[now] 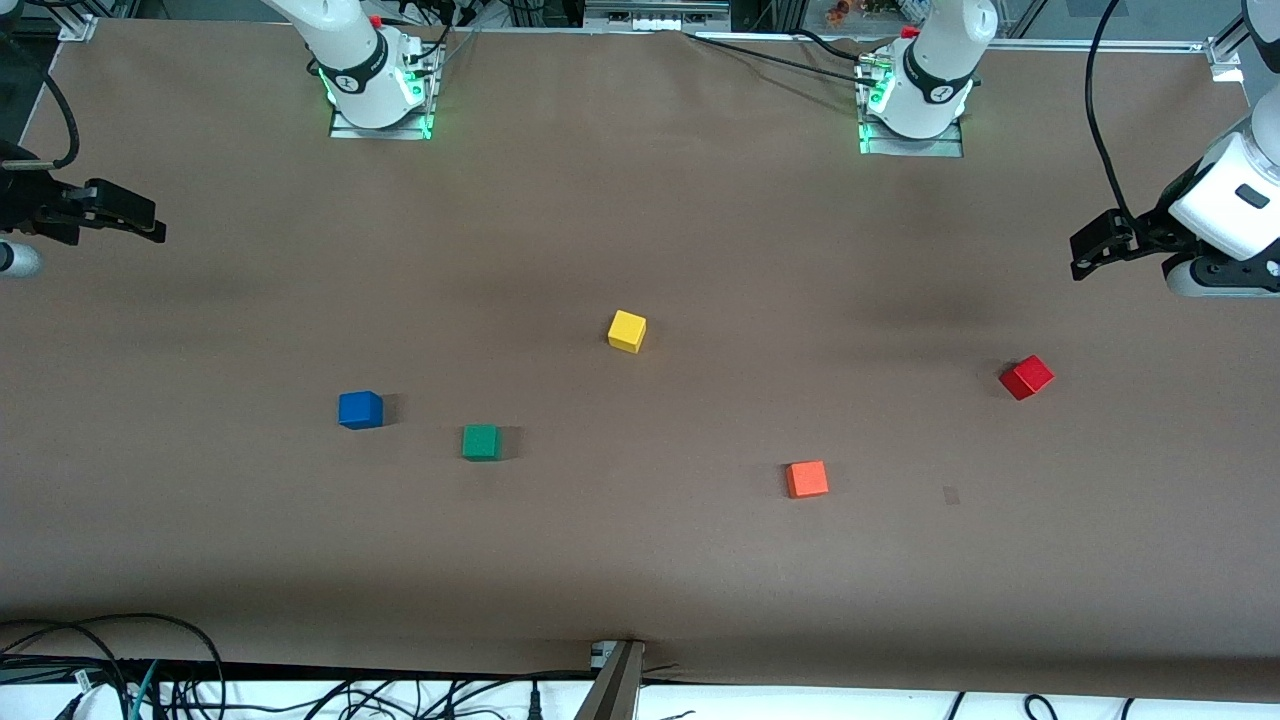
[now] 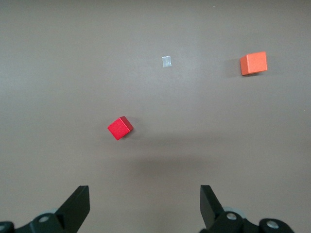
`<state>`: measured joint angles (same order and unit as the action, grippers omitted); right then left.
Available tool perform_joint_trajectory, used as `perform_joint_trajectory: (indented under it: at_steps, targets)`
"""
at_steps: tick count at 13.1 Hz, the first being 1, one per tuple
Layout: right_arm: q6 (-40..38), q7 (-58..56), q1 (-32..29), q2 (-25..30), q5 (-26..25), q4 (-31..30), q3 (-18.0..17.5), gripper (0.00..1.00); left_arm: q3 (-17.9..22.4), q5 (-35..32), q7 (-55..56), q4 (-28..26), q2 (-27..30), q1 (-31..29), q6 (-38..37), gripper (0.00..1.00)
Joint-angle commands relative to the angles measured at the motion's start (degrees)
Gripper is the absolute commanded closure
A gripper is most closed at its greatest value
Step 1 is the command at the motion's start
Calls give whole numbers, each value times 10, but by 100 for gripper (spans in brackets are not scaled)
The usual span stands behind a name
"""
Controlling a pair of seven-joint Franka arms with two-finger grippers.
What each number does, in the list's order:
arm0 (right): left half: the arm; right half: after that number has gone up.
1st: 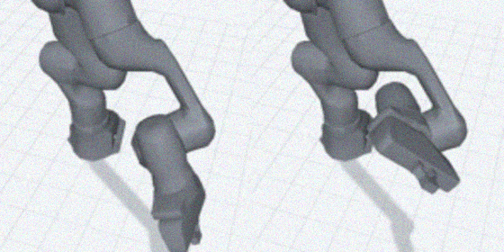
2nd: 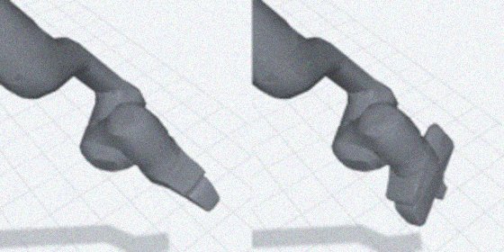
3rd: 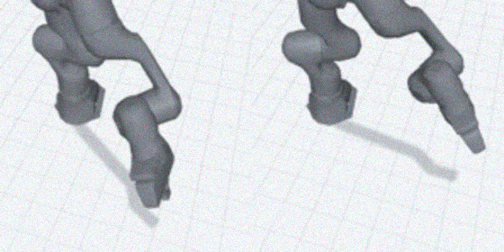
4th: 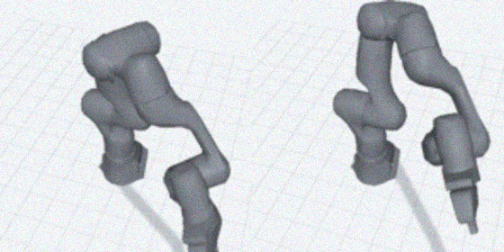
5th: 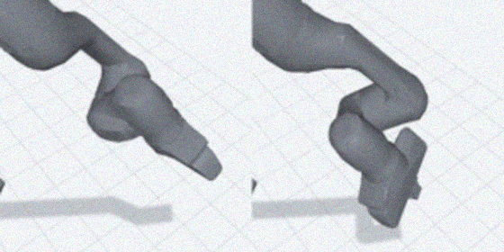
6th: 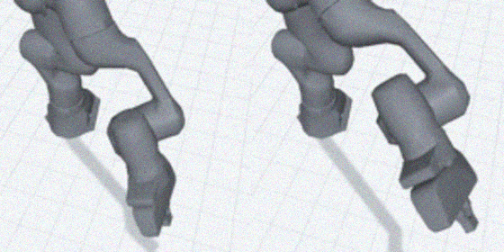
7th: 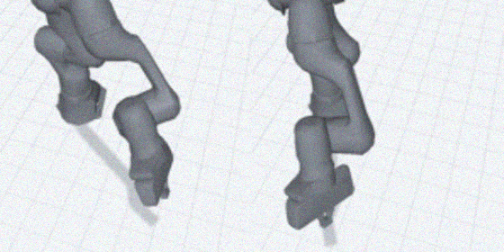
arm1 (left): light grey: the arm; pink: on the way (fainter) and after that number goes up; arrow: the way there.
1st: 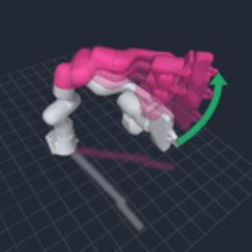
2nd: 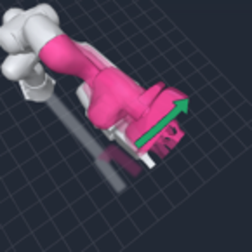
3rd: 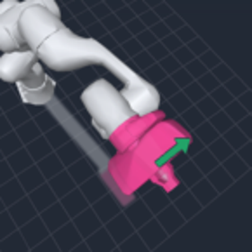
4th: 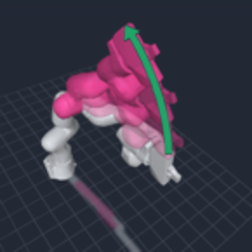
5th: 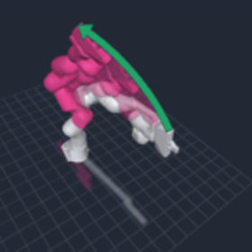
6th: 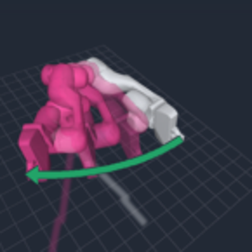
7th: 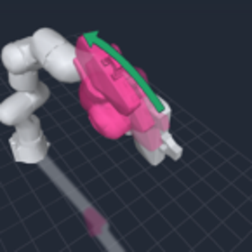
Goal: Pass red block to right arm, stack on blue
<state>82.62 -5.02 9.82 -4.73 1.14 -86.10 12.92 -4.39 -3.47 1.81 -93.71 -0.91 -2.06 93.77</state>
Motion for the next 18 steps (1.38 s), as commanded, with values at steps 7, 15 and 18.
perform_joint_trajectory:
  at_steps: [7,15,18]
  targets:
    - [-2,-2,-3,-1,-2,8,-3,0,9,21,-13,3,5,12,-8,0]
    - [-2,-2,-4,-1,-2,8,-3,0,16,18,-11,-6,-38,-20,-29,0]
    - [-2,-2,-4,-1,-2,8,-3,0,17,22,13,-8,-88,-45,-19,0]
